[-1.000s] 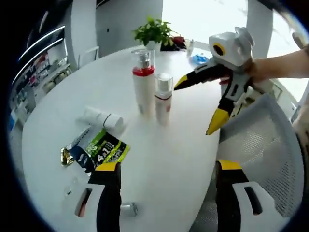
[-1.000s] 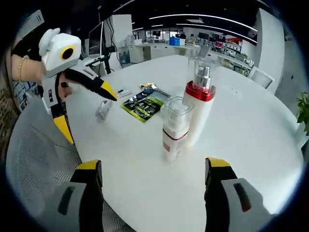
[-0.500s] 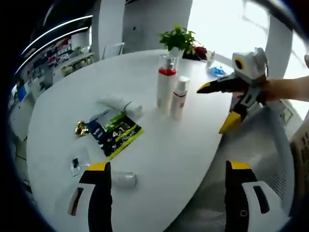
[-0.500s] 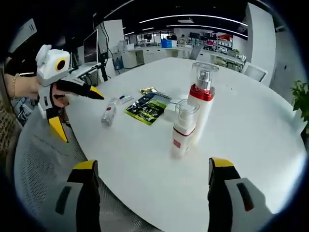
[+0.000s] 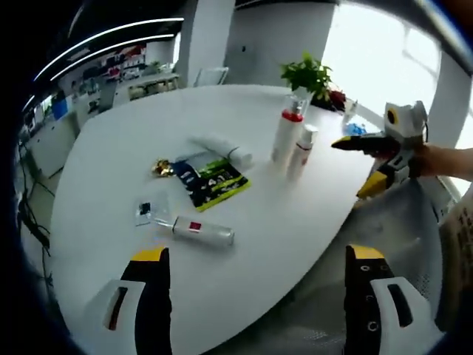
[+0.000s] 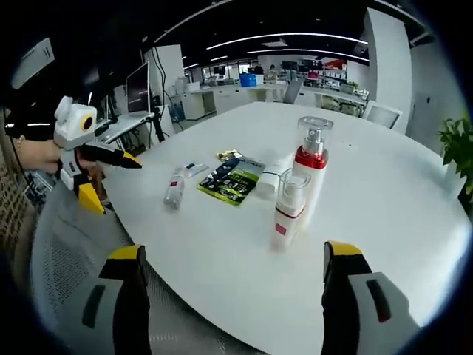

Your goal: Arrange the skincare products in the storage area until every visible bottle or jar stands upright without overlapping.

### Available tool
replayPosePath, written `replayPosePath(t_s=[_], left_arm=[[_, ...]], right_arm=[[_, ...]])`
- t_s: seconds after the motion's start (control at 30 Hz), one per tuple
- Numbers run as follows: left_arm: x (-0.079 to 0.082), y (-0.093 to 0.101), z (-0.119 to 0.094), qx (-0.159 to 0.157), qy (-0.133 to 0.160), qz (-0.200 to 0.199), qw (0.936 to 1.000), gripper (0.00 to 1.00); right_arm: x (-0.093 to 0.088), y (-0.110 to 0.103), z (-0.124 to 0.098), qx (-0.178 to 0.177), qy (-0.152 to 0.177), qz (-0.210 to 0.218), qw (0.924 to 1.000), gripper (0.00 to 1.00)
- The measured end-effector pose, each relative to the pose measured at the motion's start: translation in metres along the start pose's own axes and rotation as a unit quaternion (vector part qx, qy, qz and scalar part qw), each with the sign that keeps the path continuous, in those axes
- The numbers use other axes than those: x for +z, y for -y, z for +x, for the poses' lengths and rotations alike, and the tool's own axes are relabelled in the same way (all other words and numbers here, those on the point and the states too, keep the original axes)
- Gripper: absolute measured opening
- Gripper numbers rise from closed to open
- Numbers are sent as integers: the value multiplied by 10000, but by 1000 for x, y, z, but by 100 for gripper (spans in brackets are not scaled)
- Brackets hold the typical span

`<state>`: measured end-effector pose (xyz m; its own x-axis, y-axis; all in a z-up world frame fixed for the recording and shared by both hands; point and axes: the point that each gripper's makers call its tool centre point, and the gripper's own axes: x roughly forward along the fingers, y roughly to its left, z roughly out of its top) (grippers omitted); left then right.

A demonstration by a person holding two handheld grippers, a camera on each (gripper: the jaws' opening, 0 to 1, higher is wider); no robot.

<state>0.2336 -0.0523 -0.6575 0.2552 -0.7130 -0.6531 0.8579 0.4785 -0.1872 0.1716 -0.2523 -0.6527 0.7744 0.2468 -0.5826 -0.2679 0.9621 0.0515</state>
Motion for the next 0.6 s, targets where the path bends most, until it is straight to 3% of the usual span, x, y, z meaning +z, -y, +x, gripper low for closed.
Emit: replayPosePath(t_s=[0.17,0.27,0.6], left_arm=[[-12,-7,-11,174,12,-188,9997,97],[-4,-9,-13,264,149,-201,9993,97],[-7,-13,-12,345,114,-255,9990,97]], right_arm=[[3,1,-3,-67,57,74,9999,99],[4,1,-6,-125,83,94,9998,99],[-1,-2,0,-151,-11,-151,9998,98]])
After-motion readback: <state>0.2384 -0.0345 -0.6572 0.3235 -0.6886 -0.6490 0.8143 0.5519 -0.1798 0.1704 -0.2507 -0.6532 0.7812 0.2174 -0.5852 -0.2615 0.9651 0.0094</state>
